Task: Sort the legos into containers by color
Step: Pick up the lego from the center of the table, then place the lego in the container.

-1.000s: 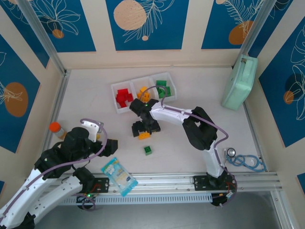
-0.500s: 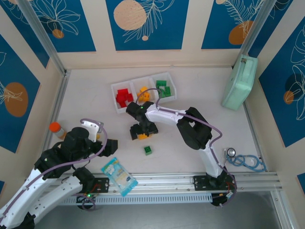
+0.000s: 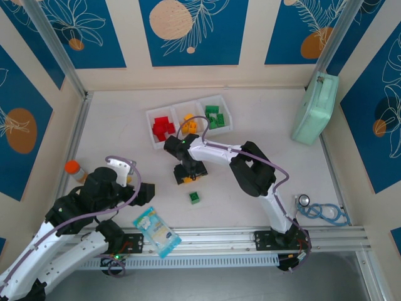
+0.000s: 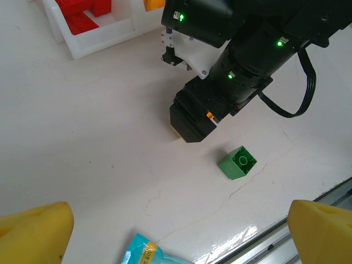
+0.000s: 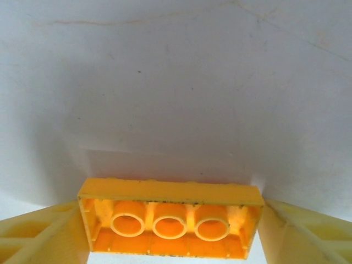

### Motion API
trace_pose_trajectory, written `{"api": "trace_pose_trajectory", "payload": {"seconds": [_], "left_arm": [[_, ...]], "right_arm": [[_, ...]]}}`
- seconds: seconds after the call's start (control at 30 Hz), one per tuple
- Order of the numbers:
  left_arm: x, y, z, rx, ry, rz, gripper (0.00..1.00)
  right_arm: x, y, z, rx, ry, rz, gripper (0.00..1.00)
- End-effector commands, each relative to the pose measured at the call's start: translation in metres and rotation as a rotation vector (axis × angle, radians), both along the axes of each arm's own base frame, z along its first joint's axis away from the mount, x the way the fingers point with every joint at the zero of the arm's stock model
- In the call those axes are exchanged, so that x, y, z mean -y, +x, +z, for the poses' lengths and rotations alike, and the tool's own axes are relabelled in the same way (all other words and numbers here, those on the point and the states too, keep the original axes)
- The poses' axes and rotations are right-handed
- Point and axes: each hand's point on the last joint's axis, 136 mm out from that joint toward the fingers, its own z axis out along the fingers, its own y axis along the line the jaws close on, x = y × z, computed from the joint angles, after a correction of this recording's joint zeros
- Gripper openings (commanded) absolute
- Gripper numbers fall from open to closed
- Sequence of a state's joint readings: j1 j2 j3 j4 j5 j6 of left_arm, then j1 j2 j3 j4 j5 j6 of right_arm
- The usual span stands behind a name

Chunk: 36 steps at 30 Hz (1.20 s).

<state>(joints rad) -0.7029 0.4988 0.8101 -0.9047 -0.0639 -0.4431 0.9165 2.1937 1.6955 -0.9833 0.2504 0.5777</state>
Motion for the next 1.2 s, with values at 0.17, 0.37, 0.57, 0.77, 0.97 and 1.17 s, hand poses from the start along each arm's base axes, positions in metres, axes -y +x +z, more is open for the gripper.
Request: {"api": "trace_pose_trajectory", "payload": {"seconds": [0.17, 0.37, 0.57, 0.77, 0.97, 1.17], "left_arm": [[-0.001, 0.002, -0.001, 0.008, 0.009, 0.005, 0.99], [-0.001, 0.002, -0.001, 0.007, 0.010, 0.007, 0.99], [-0.001, 0.002, -0.001, 0.008, 0.010, 0.006, 0.99], [-0.002, 0.002, -0.001, 0.007, 0.012, 0.009, 0.99], [-0.001, 0.002, -0.001, 0.007, 0.012, 0.008, 0.99], [-0.002, 0.002, -0.002, 0.007, 0.013, 0.009, 0.99]], "right_arm": [[0.004, -0.002, -0.004, -0.005, -0.044, 0.025, 0.62], [0.001, 0.000, 0.009, 0.011, -0.023, 0.038, 0.54], [0.006, 0.019, 0.051, 0.102, 0.003, 0.033, 0.52], [0.014, 0.059, 0.105, 0.217, 0.091, -0.006, 0.52], [0.019, 0.115, 0.137, 0.294, 0.196, -0.066, 0.50], [0.014, 0.177, 0.153, 0.326, 0.336, -0.098, 0.49]]}}
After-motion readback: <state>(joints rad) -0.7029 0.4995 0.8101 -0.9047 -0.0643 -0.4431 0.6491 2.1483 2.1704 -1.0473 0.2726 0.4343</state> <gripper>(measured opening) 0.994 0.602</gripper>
